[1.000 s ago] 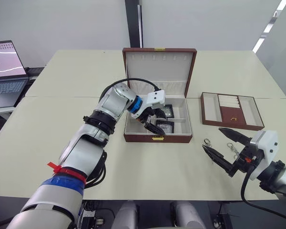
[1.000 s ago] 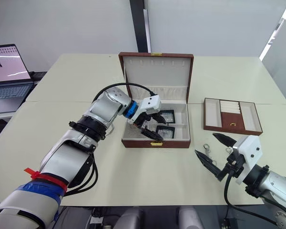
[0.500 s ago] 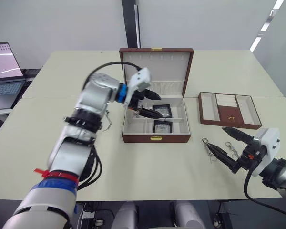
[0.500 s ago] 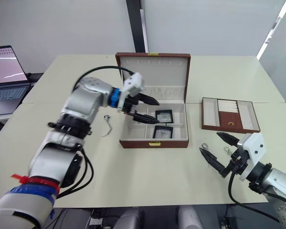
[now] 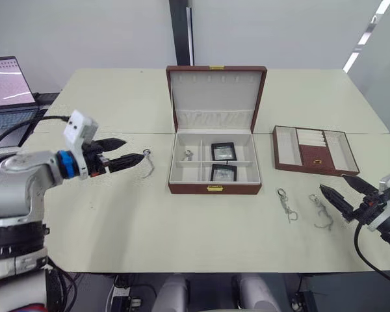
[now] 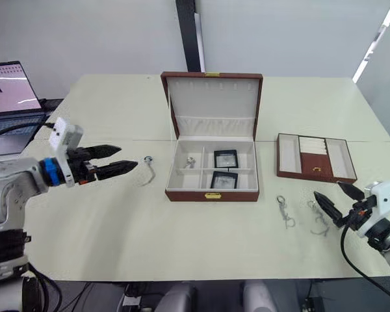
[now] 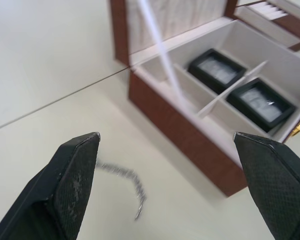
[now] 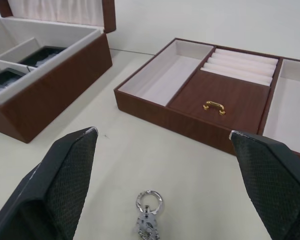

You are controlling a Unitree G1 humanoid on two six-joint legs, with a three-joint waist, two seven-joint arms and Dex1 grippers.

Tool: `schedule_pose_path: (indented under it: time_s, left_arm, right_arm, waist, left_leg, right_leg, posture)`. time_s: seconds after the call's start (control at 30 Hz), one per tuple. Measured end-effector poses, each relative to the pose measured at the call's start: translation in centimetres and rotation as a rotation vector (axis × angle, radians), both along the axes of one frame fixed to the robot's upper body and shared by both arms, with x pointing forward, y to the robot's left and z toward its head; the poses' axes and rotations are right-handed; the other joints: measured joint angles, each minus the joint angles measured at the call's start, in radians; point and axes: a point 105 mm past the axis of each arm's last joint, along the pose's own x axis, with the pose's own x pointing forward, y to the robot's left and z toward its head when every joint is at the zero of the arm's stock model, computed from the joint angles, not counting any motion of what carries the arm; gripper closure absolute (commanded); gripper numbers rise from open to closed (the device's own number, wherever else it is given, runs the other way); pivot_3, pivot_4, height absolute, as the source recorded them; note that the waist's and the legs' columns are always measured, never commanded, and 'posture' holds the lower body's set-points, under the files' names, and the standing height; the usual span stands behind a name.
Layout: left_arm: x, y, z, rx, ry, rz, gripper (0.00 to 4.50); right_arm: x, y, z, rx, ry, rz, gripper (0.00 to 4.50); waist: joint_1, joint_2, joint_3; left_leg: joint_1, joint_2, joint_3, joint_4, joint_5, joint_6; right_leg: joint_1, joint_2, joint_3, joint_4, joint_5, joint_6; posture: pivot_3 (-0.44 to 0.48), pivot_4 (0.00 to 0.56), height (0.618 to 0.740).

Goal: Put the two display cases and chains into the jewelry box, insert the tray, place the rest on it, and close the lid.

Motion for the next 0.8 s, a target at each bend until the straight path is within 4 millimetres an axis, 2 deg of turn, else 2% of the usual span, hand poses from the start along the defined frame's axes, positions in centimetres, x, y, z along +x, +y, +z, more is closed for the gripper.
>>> schedule_pose_path:
  time_s: [0.3,0.53,0.7,0.8]
  left_arm:
    - [-1.6,7.3,-3.8,0.035,-0.082,0.498,0.06]
    - [-3.0,12.8,-6.0,0.09,-0.143,0.841,0.06]
    - [-4.6,15.5,-8.9,0.141,-0.122,1.014,0.06]
    - [-5.1,16.4,-9.5,0.161,-0.139,1.083,0.06]
  right_arm:
    - [1.7,-4.0,-1.9,-0.02,-0.041,-0.219,0.0]
    - [2.3,-6.0,-2.0,-0.054,-0.094,-0.343,0.0]
    - [1.9,-7.6,-2.9,-0.059,-0.095,-0.442,0.0]
    - [1.8,-8.3,-3.0,-0.051,-0.104,-0.477,0.0]
  waist:
    - [0.013,0.001,-0.001]
    - [0.011,0.001,-0.001]
    - [0.011,0.001,-0.001]
    - [0.011,0.001,-0.001]
  left_leg:
    - [0.001,-0.001,0.001,-0.001,0.0,0.0]
    - [0.002,-0.001,0.002,-0.001,0.0,0.0]
    - [0.003,-0.001,0.002,-0.001,0.0,0.0]
    - [0.003,-0.001,0.002,-0.001,0.0,0.0]
  right_leg:
    - [0.001,0.0,0.001,-0.001,0.0,0.0]
    - [0.001,0.0,0.001,-0.001,0.0,0.0]
    - [0.001,0.0,0.001,0.0,0.0,0.0]
    - [0.001,0.0,0.001,0.0,0.0,0.0]
  posture:
    - [0.0,0.15,0.74]
    - [0.0,0.15,0.74]
    - [0.0,0.15,0.74]
    - [0.0,0.15,0.74]
